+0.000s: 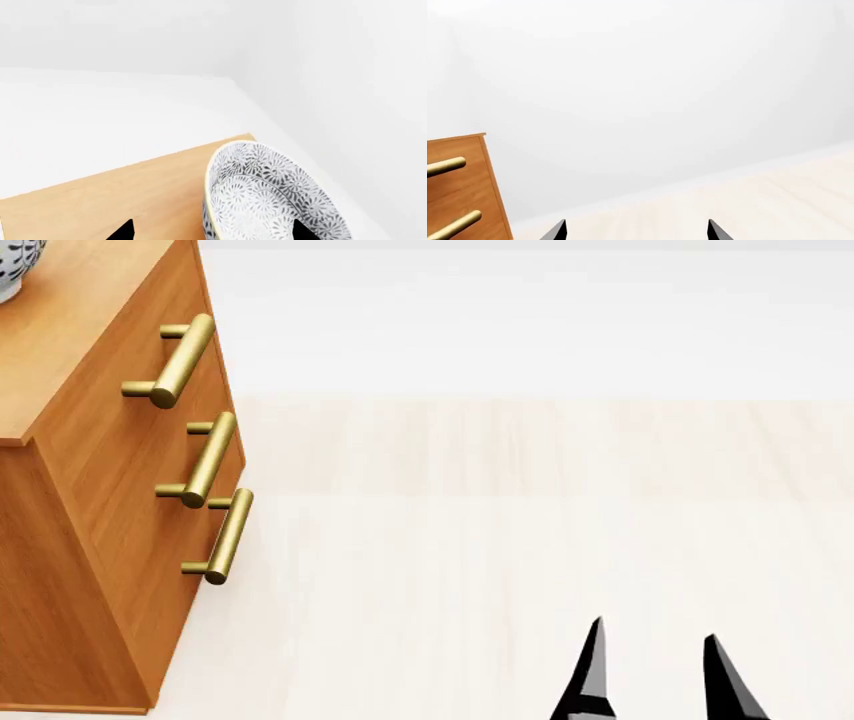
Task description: Put the bowl on top of the cabinet.
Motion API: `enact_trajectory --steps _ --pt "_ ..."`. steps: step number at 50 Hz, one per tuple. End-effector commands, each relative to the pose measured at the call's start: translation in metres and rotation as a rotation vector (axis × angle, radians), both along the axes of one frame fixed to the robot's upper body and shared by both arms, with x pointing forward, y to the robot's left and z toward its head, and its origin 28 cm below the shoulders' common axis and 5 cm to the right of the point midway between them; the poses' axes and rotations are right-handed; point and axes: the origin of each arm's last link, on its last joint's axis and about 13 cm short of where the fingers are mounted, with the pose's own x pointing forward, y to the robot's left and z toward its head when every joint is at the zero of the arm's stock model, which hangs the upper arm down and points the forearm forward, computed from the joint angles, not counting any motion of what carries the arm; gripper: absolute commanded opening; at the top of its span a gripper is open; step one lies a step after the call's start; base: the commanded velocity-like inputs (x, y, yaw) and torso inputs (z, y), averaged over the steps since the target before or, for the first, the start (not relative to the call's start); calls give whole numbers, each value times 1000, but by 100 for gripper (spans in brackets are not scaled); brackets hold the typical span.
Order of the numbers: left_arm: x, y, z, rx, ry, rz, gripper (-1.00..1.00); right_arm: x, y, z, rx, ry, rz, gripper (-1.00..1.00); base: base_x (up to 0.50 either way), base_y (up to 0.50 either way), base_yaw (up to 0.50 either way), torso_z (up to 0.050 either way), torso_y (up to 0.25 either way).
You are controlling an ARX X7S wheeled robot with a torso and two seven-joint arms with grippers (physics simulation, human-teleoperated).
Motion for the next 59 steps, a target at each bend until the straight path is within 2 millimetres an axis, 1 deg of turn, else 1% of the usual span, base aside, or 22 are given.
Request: enact_trajectory --steps 1,12,21,26,41,44,50,59 --pt "-26 -10 17 131 -13 66 100 -6 0 3 7 -19 15 100 0 0 0 0 0" --pt "-42 -23 32 243 -41 94 100 -10 -1 5 14 -32 17 100 0 0 0 0 0" --pt "-49 -28 37 281 -58 90 100 -12 -1 6 15 -38 19 100 0 0 0 0 0" --pt "-54 -36 42 345 -70 88 100 -13 -1 7 17 -40 18 100 0 0 0 0 0" --pt "-61 -56 43 446 -101 29 100 -13 0 6 12 -41 22 100 0 0 0 0 0" --pt "-63 -64 43 478 -113 6 100 -13 0 6 14 -41 21 100 0 0 0 0 0" --pt "-66 -70 43 507 -123 -5 100 -13 0 7 14 -42 22 100 0 0 0 0 0" --pt "-79 -83 41 549 -146 -58 100 -17 0 8 16 -54 26 100 0 0 0 0 0"
